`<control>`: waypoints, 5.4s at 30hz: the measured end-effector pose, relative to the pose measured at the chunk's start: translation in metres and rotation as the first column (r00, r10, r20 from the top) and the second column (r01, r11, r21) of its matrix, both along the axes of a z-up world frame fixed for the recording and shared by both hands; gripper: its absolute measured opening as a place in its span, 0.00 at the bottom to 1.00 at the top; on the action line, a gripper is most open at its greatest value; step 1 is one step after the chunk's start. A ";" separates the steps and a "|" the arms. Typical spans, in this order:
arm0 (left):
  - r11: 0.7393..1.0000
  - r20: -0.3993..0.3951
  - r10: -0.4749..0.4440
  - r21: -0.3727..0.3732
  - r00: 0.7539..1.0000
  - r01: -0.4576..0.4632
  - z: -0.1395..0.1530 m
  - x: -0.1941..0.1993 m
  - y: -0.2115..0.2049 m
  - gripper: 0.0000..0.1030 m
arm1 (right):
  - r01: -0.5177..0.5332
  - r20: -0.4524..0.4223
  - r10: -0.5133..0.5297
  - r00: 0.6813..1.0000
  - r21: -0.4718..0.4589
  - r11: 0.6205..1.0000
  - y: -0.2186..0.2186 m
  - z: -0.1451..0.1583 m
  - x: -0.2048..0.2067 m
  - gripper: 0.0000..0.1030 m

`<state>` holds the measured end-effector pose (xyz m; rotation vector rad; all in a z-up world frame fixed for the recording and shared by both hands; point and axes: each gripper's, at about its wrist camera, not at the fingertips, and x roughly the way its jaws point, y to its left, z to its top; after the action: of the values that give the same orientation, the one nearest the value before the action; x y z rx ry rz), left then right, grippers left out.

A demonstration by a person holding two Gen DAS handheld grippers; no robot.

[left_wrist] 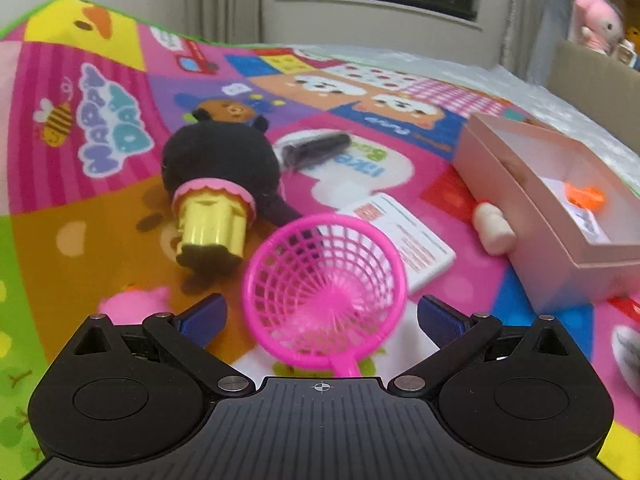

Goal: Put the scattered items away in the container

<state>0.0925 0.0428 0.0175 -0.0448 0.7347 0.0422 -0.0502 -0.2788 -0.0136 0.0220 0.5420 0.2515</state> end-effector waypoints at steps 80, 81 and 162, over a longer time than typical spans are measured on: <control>0.882 0.063 -0.465 0.115 0.883 0.456 0.003 -0.172 -0.140 0.93 | 0.015 -0.048 -0.016 0.999 -0.018 1.000 -0.055 0.054 -0.065 0.56; 0.881 0.057 -0.466 0.116 0.883 0.458 -0.001 -0.173 -0.141 0.93 | 0.012 -0.054 -0.014 0.998 -0.025 1.000 -0.053 0.051 -0.064 0.55; 0.938 0.197 0.038 -0.346 0.980 0.033 0.016 -0.092 0.042 1.00 | -0.187 -0.101 0.176 0.979 -0.103 0.977 0.147 0.119 0.154 0.42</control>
<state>0.0007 0.0851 0.0336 -0.3843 0.5318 -0.0901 0.1042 -0.1322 0.1057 -0.1264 0.6495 0.3997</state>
